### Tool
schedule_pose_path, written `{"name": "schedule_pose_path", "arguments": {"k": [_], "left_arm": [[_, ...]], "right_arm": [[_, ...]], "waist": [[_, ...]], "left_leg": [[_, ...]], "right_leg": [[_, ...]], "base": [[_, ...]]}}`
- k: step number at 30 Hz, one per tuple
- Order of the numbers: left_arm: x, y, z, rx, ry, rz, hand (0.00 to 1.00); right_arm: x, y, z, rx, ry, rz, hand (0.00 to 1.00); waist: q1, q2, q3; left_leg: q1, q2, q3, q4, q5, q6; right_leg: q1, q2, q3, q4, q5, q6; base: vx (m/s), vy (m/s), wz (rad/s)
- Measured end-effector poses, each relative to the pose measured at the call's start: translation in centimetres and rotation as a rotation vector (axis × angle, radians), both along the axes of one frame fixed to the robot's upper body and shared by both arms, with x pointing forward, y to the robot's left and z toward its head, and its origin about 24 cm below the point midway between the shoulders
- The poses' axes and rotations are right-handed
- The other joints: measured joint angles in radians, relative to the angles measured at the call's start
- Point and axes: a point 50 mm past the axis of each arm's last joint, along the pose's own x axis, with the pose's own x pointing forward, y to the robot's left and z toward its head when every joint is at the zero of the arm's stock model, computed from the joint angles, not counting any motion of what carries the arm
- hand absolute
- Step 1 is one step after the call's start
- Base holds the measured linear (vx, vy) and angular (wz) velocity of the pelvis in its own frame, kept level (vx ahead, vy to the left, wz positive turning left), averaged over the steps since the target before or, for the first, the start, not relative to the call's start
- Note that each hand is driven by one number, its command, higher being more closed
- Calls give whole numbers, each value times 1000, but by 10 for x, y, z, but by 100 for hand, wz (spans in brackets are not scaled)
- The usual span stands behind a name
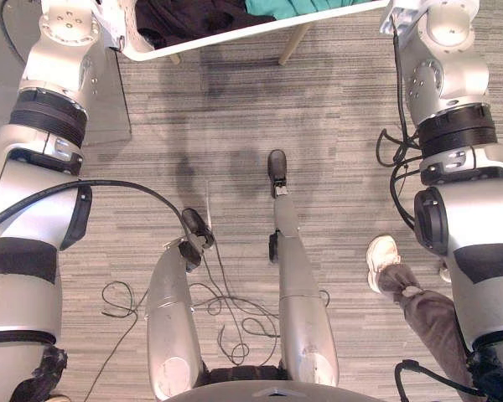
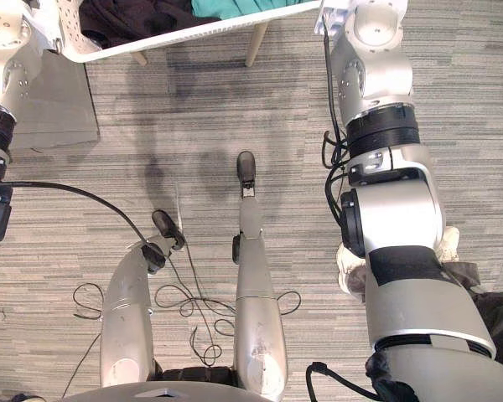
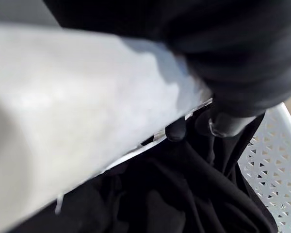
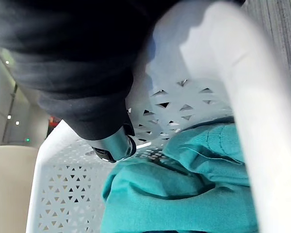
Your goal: Pick up the laundry basket with both hands and put the clothes into the washing machine.
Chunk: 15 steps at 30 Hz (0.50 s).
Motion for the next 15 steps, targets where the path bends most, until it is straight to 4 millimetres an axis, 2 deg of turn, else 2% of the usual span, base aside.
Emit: {"name": "schedule_pose_path", "arguments": {"k": [4,5,7,8,10,12,14,15], "left_arm": [[-4,0,7,8,-29,1,100],[-4,-1,8,14,-33,-1,0],[-6,-3,13,33,-44,2,0],[-7,-5,19,38,-57,-2,0],[-12,-9,31,41,-91,-15,0],[-21,-15,47,54,-156,-31,0],[-28,-12,56,51,-213,-7,0],[-37,-8,68,42,-276,12,0]], "right_arm": [[-3,-1,7,-26,-16,-5,100],[-4,-2,9,-30,-19,-10,100],[-6,-5,14,-30,-28,-19,100],[-8,-9,17,-28,-34,-29,0],[-12,-15,23,-13,-52,-33,0],[-20,-27,35,25,-88,-42,0],[-22,-31,36,43,-99,-38,0],[-23,-30,37,61,-109,-22,0]], "waist": [[-1,1,1],[0,2,1],[5,4,2],[9,4,2],[15,5,2],[36,24,12],[40,29,16],[42,30,16]], "left_leg": [[-32,6,-21,14,6,0],[-39,6,-29,12,11,-2],[-48,6,-36,11,16,-3],[-57,6,-43,11,19,-5],[-71,4,-49,12,26,-4],[-80,1,-55,11,30,-5],[-80,1,-56,10,30,-5],[-81,0,-57,10,31,-6]], "right_leg": [[-6,1,-24,-19,14,-13],[-6,1,-31,-20,15,-15],[-10,1,-39,-21,17,-17],[-15,1,-46,-21,21,-15],[-25,-1,-55,-21,26,-16],[-31,-3,-59,-20,30,-16],[-31,-3,-59,-20,30,-16],[-32,-4,-60,-19,30,-16]], "base": [[-78,-19,8],[-76,-32,14],[-67,-38,11],[-50,-32,11],[-37,-24,13],[-52,-35,9],[-36,-24,1],[-37,-26,2]]}}
